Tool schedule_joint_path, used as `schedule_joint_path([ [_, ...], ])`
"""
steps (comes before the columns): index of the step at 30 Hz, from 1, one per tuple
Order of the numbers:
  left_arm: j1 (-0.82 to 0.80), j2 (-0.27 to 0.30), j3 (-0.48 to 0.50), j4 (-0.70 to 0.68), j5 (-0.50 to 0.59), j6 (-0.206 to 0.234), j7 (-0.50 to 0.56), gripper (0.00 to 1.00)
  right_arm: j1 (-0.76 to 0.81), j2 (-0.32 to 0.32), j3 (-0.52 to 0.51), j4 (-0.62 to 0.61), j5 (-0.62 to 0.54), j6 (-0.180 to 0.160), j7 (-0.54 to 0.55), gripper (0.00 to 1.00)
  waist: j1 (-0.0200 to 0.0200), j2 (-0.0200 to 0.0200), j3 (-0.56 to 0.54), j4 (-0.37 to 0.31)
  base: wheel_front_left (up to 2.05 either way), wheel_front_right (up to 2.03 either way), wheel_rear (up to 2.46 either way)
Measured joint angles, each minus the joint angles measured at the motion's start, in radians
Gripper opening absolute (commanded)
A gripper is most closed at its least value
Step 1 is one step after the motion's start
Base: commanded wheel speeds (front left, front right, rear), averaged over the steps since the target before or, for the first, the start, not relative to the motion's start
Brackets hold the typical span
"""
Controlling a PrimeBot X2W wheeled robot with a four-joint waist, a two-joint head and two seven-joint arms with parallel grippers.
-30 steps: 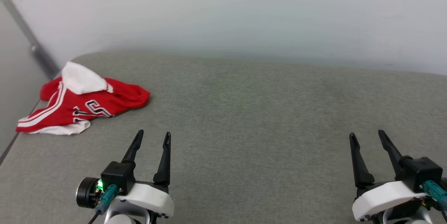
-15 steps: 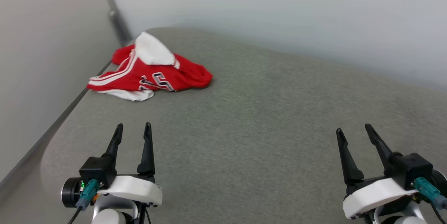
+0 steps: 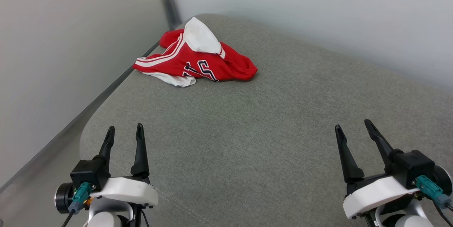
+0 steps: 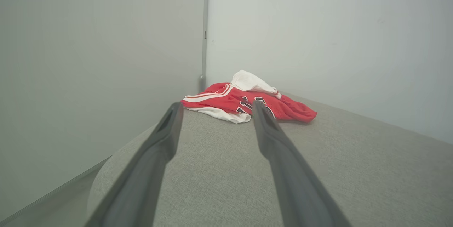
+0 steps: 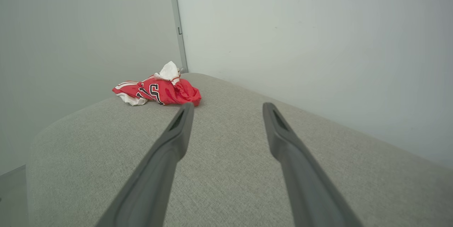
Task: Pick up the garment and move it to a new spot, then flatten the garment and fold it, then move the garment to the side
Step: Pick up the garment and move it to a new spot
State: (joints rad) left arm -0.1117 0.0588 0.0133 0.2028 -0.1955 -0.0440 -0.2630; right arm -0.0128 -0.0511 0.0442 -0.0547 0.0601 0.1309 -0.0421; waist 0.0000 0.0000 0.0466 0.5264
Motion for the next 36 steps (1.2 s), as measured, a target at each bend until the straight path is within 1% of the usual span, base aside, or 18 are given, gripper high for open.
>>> schedule_joint_path([
  [5,-0.011,-0.002,0.003,0.007,0.003,-0.002,0.0,1.0,-0.003,0.0,0.001,-0.009,-0.003,0.0,0.007,1.0,0.0,0.0,0.011,0.005,0.0,0.0,0.0],
  [10,-0.077,-0.001,0.008,0.018,0.001,-0.013,0.0,1.0,-0.03,0.0,0.014,-0.033,-0.019,0.0,0.021,1.0,0.0,0.0,0.041,-0.009,0.0,0.0,0.0],
  [15,-0.228,0.018,0.01,0.037,-0.004,-0.02,0.013,1.0,-0.076,0.0,0.031,-0.066,-0.049,0.0,0.043,1.0,0.0001,0.0,0.1,-0.04,0.0,0.0,0.0],
  [18,-0.357,0.04,0.021,0.046,-0.025,-0.026,0.056,1.0,-0.106,0.001,0.036,-0.088,-0.063,0.0,0.054,1.0,0.0,0.0,0.149,-0.065,0.0,0.0,0.0],
  [20,-0.437,0.067,0.024,0.045,-0.026,-0.028,0.086,1.0,-0.128,0.001,0.039,-0.102,-0.067,0.0,0.06,1.0,0.0001,0.0,0.185,-0.084,0.0,0.0,0.0],
  [24,-0.579,0.119,0.042,0.051,-0.04,-0.031,0.181,1.0,-0.171,0.001,0.037,-0.121,-0.089,0.0,0.065,1.0,0.0001,0.0,0.265,-0.127,0.0,0.0,0.0],
  [27,-0.69,0.167,0.053,0.088,-0.055,-0.036,0.277,1.0,-0.194,0.0,0.035,-0.13,-0.096,0.0,0.062,1.0,0.0002,0.0,0.325,-0.161,0.0,0.0,0.0],
  [30,-0.786,0.221,0.06,0.159,-0.087,-0.053,0.394,1.0,-0.221,0.0,0.037,-0.142,-0.106,0.0,0.059,1.0,0.0002,0.0,0.381,-0.196,0.0,0.0,0.0],
  [32,-0.842,0.267,0.054,0.209,-0.098,-0.064,0.468,1.0,-0.247,-0.001,0.042,-0.15,-0.107,0.0,0.055,1.0,0.0002,0.0,0.418,-0.219,0.0,0.0,0.0],
  [36,-0.911,0.326,0.055,0.327,-0.162,-0.075,0.619,1.0,-0.286,-0.003,0.049,-0.172,-0.109,0.0,0.04,1.0,0.0002,0.0,0.486,-0.268,0.0,0.0,0.0],
])
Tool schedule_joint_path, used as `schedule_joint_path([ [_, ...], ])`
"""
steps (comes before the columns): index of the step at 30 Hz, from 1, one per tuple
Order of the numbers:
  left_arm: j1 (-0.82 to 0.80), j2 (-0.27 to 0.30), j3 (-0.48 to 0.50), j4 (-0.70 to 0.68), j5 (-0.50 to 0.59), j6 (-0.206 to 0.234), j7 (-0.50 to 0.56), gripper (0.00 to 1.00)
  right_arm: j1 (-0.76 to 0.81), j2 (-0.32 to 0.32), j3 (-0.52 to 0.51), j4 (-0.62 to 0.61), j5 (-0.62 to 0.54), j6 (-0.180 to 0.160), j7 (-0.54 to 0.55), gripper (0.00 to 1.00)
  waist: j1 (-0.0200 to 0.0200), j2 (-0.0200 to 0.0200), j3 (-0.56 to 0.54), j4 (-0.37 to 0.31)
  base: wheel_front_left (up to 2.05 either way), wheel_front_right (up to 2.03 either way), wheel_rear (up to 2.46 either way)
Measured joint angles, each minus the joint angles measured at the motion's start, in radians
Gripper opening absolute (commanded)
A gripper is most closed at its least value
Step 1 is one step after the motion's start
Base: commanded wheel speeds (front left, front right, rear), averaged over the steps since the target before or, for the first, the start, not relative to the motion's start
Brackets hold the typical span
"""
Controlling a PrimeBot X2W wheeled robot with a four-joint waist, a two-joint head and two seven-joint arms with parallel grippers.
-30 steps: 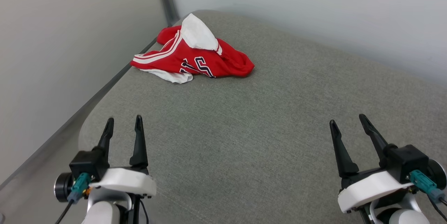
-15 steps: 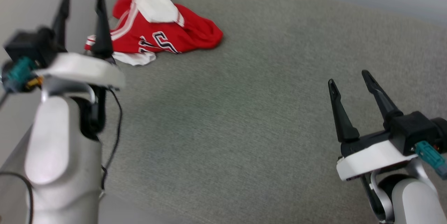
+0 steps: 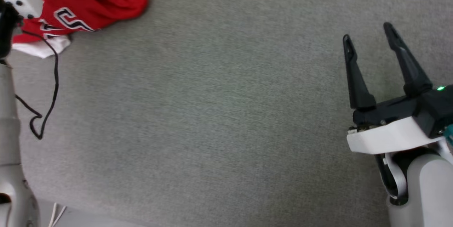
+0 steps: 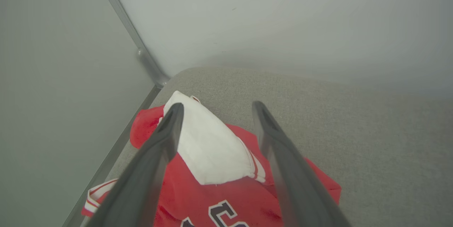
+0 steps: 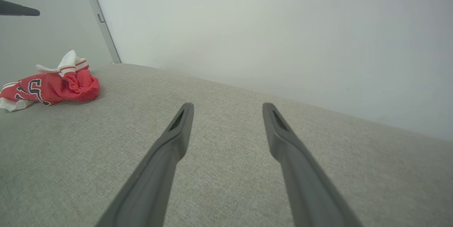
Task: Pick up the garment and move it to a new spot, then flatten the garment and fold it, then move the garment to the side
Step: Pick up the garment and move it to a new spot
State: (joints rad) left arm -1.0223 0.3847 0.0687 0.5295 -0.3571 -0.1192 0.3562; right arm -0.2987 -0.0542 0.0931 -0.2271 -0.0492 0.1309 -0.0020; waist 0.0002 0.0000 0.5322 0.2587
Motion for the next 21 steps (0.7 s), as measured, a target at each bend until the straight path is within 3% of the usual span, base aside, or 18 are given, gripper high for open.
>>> schedule_joint_path([
  [4,-0.032,0.06,-0.019,0.104,-0.03,-0.007,0.156,1.0,-0.031,-0.001,0.005,-0.028,-0.001,0.0,-0.011,1.0,0.0,0.0,0.059,-0.046,0.0,0.0,0.0],
  [9,-0.043,0.095,0.006,0.222,-0.082,0.006,0.299,1.0,-0.05,0.0,0.012,-0.047,-0.005,0.0,-0.015,1.0,0.0,0.0,0.123,-0.09,0.0,0.0,0.0],
  [11,-0.045,0.106,0.025,0.253,-0.101,0.024,0.329,1.0,-0.051,0.0,0.015,-0.047,-0.005,0.0,-0.016,1.0,-0.0001,0.0,0.14,-0.105,0.0,0.0,0.0],
  [16,-0.055,0.138,0.033,0.275,-0.127,0.018,0.398,1.0,-0.052,0.0,0.007,-0.043,-0.003,0.0,-0.025,1.0,-0.0002,0.0,0.159,-0.136,0.0,0.0,0.0],
  [17,-0.055,0.144,0.034,0.278,-0.134,0.016,0.407,0.45,-0.052,0.0,0.006,-0.04,-0.002,0.0,-0.027,1.0,-0.0002,0.0,0.158,-0.14,0.0,0.0,0.0],
  [18,-0.053,0.146,0.033,0.278,-0.135,0.014,0.407,0.01,-0.052,0.0,0.004,-0.038,0.0,0.0,-0.03,1.0,-0.0002,0.0,0.156,-0.142,0.0,0.0,0.0],
  [21,-0.041,0.147,0.027,0.276,-0.13,0.014,0.384,0.0,-0.05,0.001,-0.007,-0.032,0.005,0.0,-0.033,1.0,-0.0002,0.0,0.144,-0.146,0.0,0.0,0.0],
])
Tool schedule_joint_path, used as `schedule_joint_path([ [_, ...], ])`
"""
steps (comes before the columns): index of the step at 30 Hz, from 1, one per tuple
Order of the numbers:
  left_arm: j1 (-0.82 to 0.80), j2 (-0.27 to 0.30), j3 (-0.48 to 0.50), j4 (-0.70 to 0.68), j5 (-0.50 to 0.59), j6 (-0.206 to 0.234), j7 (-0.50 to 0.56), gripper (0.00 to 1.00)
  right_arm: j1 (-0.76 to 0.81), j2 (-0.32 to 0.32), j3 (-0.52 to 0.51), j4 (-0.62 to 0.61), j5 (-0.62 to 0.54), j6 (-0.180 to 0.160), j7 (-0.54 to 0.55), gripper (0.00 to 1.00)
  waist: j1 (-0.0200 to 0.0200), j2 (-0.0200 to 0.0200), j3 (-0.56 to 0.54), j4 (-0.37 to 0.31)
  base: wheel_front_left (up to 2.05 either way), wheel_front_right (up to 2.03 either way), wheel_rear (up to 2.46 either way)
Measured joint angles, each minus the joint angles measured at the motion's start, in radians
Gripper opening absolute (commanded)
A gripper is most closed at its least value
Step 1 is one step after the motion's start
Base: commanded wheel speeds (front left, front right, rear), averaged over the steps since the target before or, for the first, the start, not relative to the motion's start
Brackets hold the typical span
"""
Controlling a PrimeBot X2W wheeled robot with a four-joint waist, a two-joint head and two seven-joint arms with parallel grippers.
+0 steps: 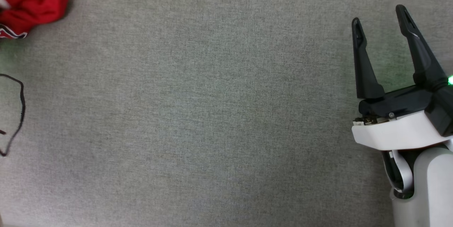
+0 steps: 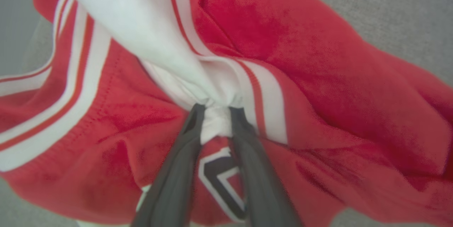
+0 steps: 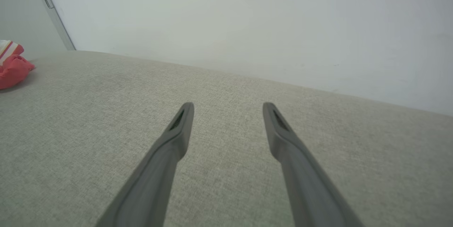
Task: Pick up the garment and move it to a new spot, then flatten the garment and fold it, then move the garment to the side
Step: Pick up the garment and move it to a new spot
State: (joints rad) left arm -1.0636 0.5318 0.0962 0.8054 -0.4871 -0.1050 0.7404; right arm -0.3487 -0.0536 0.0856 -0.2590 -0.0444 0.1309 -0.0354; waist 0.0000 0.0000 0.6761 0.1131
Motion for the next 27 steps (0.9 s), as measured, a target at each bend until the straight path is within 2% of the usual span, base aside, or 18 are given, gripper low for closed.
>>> schedule_joint_path([
  [5,0.041,-0.011,-0.028,-0.014,0.058,0.025,-0.17,0.0,0.008,0.001,-0.014,0.013,0.005,0.0,-0.012,1.0,0.0001,0.0,-0.044,0.002,0.0,0.0,0.0],
  [8,0.044,-0.037,-0.035,-0.015,0.07,0.025,-0.294,0.0,0.029,0.002,-0.024,0.029,0.009,0.0,-0.016,1.0,0.0001,0.0,-0.088,0.007,0.0,0.0,0.0],
  [16,0.043,-0.051,-0.093,-0.037,0.159,0.021,-0.639,0.0,0.106,0.002,-0.052,0.058,0.063,0.0,-0.023,1.0,0.0,0.0,-0.255,0.017,0.0,0.0,0.0],
  [18,0.04,-0.072,-0.098,-0.043,0.163,0.021,-0.71,0.0,0.131,0.002,-0.063,0.062,0.074,0.0,-0.025,1.0,-0.0001,0.0,-0.3,0.018,0.0,0.0,0.0],
  [23,0.058,-0.128,-0.134,-0.064,0.18,0.021,-0.836,0.0,0.195,0.002,-0.081,0.075,0.116,0.0,-0.025,1.0,-0.0001,0.0,-0.413,0.015,0.0,0.0,0.0],
  [27,0.112,-0.19,-0.177,-0.094,0.185,0.017,-0.86,0.0,0.24,0.002,-0.088,0.08,0.129,0.0,-0.017,1.0,-0.0002,0.0,-0.495,-0.001,0.0,0.0,0.0],
])
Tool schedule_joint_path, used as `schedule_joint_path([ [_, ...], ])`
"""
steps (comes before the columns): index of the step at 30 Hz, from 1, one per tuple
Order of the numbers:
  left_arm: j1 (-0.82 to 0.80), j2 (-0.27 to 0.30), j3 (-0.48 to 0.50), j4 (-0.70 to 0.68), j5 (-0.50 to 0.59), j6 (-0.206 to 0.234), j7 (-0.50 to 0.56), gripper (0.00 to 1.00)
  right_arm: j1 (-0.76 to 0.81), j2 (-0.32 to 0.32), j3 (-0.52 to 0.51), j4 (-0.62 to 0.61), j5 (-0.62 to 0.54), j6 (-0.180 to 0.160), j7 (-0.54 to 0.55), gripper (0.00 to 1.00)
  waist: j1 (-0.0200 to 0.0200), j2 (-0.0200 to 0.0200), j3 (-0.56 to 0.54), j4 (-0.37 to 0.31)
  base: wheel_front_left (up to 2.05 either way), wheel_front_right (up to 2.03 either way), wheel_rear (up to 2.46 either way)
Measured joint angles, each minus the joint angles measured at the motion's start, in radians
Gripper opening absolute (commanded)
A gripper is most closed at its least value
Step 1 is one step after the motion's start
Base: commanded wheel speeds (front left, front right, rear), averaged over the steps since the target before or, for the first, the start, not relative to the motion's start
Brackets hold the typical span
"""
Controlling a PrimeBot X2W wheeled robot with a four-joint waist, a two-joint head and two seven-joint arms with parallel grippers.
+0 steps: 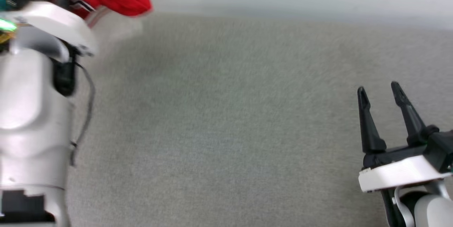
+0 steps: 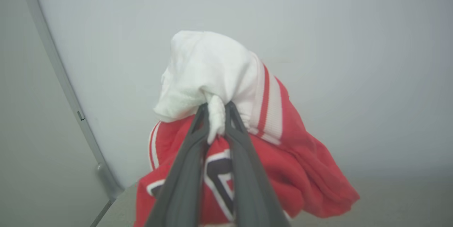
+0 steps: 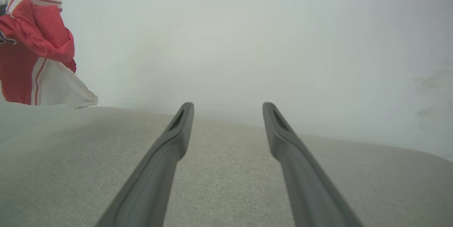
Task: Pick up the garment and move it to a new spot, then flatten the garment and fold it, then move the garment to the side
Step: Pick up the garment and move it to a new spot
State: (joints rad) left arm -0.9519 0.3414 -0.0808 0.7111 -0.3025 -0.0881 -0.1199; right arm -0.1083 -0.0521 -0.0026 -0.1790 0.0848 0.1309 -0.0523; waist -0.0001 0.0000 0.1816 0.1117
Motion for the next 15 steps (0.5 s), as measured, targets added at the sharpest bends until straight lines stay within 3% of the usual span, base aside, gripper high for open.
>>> schedule_joint_path([
  [8,0.187,-0.147,-0.089,-0.145,-0.041,-0.019,0.016,0.0,0.074,0.0,0.002,0.005,0.023,0.0,0.017,1.0,-0.0002,0.0,-0.095,-0.097,0.0,0.0,0.0],
  [15,0.39,-0.252,-0.247,-0.289,-0.084,-0.035,0.065,0.0,0.115,0.001,-0.009,0.0,0.038,0.0,0.03,1.0,-0.0001,0.0001,-0.128,-0.199,0.0,0.0,0.0],
])
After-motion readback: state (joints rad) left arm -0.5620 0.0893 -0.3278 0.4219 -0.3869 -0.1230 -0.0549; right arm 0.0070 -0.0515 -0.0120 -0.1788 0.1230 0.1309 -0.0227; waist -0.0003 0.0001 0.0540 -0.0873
